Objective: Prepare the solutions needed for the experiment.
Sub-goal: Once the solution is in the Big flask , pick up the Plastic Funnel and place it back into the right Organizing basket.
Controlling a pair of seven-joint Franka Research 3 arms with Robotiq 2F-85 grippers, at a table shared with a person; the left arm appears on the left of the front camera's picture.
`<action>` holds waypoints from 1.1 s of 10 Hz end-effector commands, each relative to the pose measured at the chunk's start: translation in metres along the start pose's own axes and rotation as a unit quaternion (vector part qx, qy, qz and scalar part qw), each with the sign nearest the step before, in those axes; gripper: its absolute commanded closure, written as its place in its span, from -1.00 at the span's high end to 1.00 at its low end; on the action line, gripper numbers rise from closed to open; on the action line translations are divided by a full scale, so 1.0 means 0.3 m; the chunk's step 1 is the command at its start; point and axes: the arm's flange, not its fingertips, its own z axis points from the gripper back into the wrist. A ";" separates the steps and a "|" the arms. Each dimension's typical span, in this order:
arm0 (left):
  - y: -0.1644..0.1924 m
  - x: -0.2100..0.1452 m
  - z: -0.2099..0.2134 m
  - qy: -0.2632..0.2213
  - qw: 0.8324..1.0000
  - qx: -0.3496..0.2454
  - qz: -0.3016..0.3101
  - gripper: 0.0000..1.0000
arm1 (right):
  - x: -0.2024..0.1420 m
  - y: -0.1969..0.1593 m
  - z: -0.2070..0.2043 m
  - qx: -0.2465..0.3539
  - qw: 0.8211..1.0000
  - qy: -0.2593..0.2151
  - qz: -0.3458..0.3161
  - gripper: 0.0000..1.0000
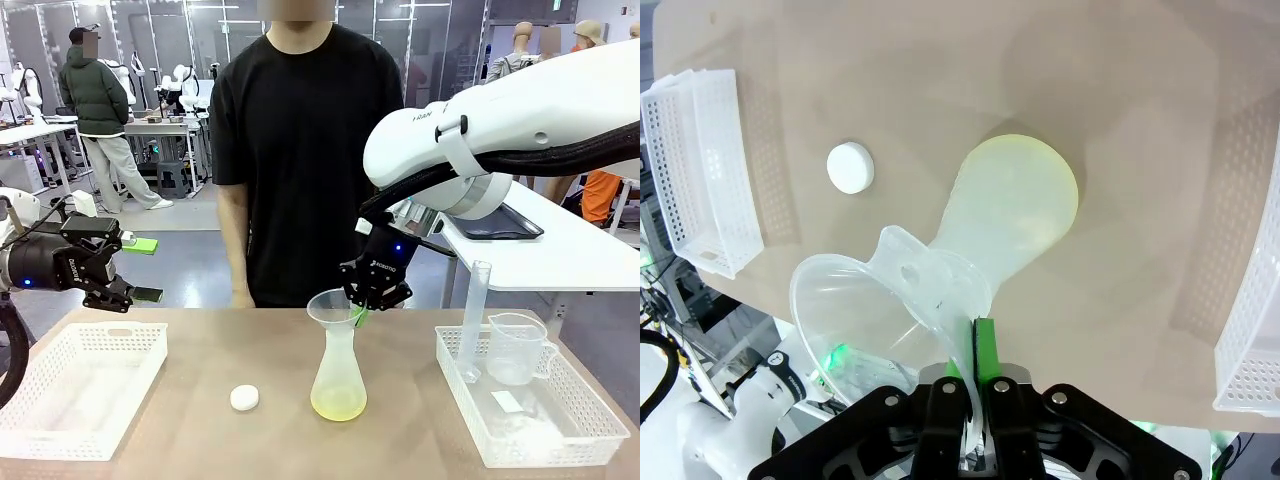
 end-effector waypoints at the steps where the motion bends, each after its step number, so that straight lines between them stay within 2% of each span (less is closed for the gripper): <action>1: -0.007 0.004 -0.004 -0.005 1.000 -0.013 0.004 1.00 | -0.030 -0.013 -0.003 0.013 1.000 -0.012 -0.013 -1.00; 4: -0.007 0.004 -0.004 -0.005 1.000 -0.013 0.004 1.00 | -0.062 0.000 0.032 0.030 0.999 -0.020 -0.004 -1.00; 11: -0.007 0.004 -0.004 -0.005 1.000 -0.013 0.004 1.00 | -0.135 0.044 0.164 0.031 0.996 -0.085 0.026 -1.00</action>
